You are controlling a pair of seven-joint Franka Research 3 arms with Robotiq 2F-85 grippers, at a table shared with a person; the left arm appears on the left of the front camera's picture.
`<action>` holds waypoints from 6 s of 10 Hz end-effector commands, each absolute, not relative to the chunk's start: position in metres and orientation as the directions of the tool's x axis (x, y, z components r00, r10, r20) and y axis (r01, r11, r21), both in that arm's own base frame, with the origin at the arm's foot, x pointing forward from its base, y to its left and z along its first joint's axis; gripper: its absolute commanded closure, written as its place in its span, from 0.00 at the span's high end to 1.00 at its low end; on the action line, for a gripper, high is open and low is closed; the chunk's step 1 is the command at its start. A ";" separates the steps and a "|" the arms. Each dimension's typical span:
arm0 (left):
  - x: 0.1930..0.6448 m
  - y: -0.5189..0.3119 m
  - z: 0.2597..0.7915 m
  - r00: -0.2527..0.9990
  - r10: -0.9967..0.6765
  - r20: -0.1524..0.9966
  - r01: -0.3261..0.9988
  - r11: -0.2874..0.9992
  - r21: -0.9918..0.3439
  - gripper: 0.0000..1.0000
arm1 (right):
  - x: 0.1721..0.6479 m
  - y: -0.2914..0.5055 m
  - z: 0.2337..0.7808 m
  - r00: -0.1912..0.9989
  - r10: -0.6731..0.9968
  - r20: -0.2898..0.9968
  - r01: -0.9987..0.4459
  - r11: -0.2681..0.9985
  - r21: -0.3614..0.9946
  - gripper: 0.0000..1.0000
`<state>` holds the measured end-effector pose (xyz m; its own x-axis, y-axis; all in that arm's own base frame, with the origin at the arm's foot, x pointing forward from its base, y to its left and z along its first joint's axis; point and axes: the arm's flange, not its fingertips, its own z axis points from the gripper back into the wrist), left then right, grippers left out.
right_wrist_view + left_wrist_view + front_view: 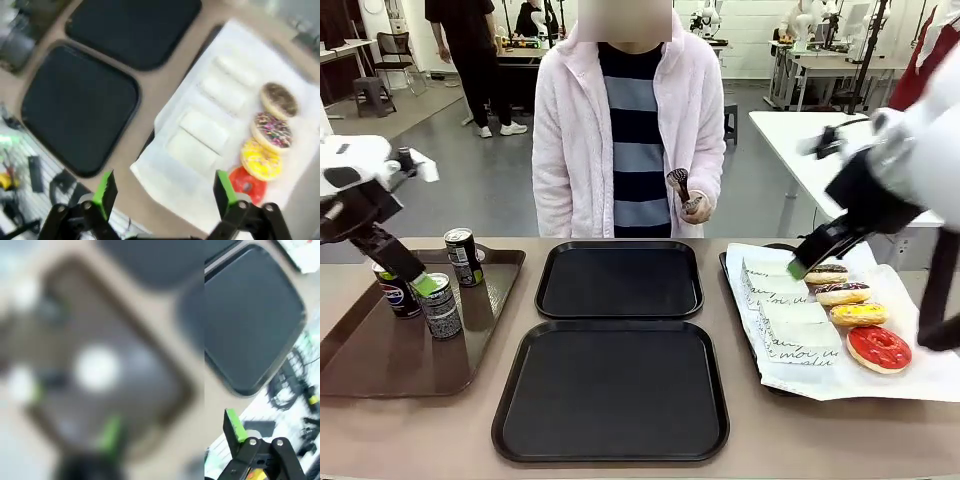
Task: Set up donuts and drinks on trays.
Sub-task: Pick up one Pepsi coke and place it on the Flat Tray.
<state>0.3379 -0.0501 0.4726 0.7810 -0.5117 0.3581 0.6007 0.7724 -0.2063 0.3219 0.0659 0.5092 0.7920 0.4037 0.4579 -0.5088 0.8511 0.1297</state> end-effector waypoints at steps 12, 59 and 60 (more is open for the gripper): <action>0.322 0.210 0.484 0.964 0.236 0.125 -0.035 0.577 -0.816 1.00 | 0.166 -0.197 0.494 0.948 -0.184 0.260 -0.089 0.631 0.770 1.00; 0.448 -0.075 0.451 0.999 0.048 0.022 -0.049 0.998 0.040 1.00 | 0.134 -0.218 0.499 0.931 -0.259 0.258 -0.033 0.643 0.765 1.00; 0.448 -0.078 0.443 0.998 0.039 0.047 -0.041 0.998 0.046 1.00 | 0.134 -0.218 0.499 0.931 -0.259 0.258 -0.033 0.643 0.765 1.00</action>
